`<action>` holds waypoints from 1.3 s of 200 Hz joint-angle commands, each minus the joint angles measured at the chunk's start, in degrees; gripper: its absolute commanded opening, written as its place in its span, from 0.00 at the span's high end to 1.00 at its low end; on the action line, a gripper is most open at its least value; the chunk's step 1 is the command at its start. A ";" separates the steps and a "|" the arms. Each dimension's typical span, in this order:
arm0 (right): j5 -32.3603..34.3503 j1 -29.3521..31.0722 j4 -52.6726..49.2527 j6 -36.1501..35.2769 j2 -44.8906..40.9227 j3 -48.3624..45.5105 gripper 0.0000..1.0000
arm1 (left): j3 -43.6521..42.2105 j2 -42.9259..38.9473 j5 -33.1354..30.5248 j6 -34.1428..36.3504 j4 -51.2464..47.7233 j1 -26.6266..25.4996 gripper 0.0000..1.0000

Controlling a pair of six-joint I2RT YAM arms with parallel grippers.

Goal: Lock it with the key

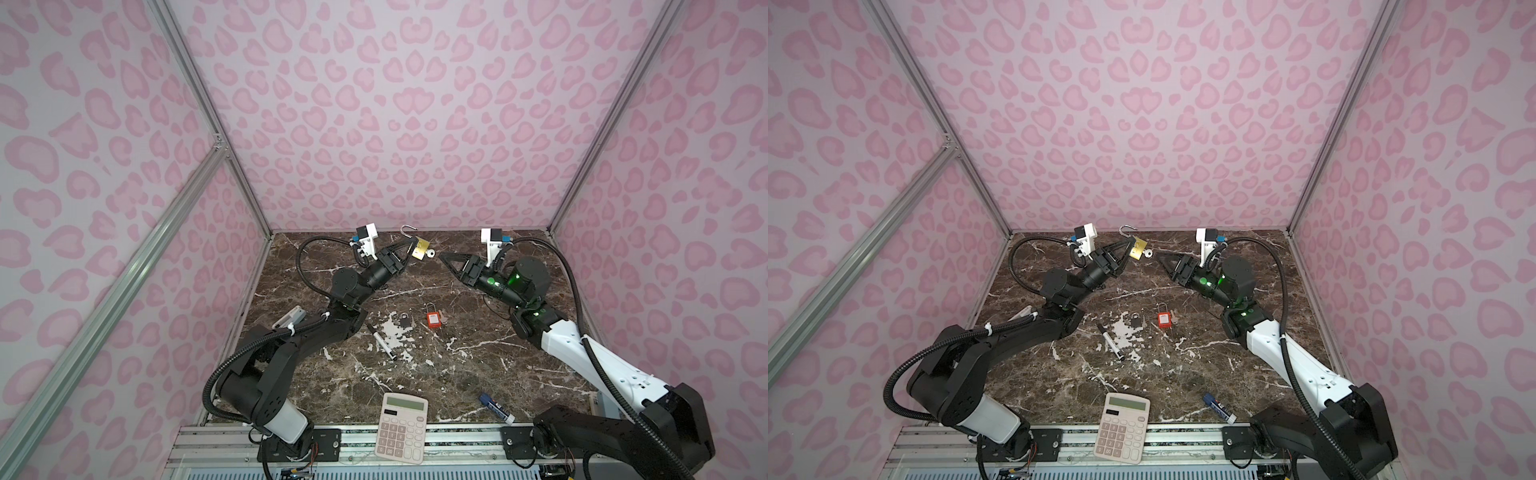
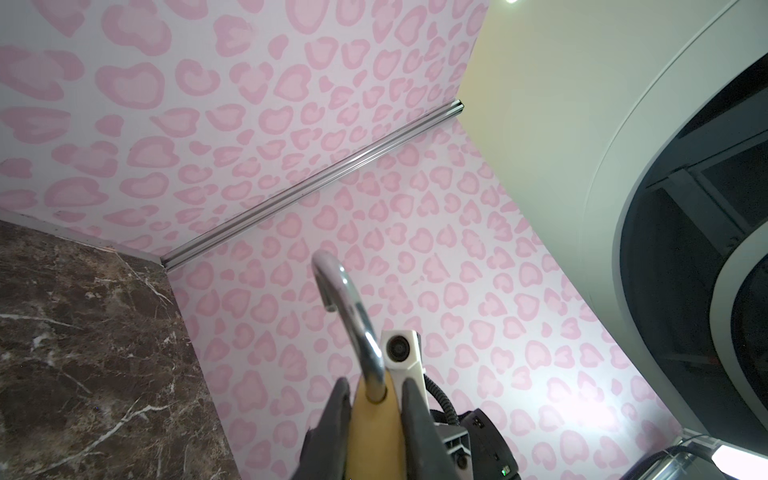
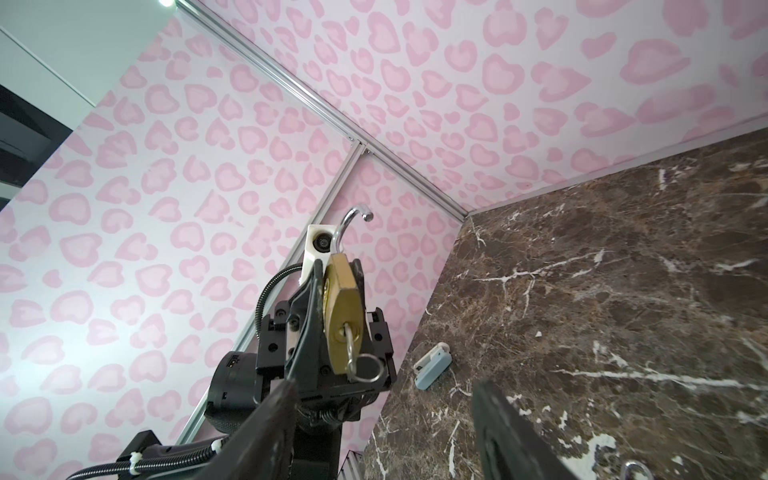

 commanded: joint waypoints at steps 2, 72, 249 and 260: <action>-0.22 1.50 6.35 2.95 2.37 0.95 0.33 | -0.02 -0.56 0.02 -0.73 6.21 -0.03 0.96; -1.53 5.04 15.09 7.65 9.83 5.12 0.42 | -0.78 -1.34 0.33 -0.27 5.91 -0.02 0.96; -2.15 5.21 13.34 6.80 9.83 4.66 0.99 | -3.83 -5.14 -0.19 4.82 -0.82 0.99 0.41; -2.24 4.94 12.61 6.41 9.02 4.20 1.00 | -4.44 -5.84 -0.24 5.09 -1.36 1.50 0.41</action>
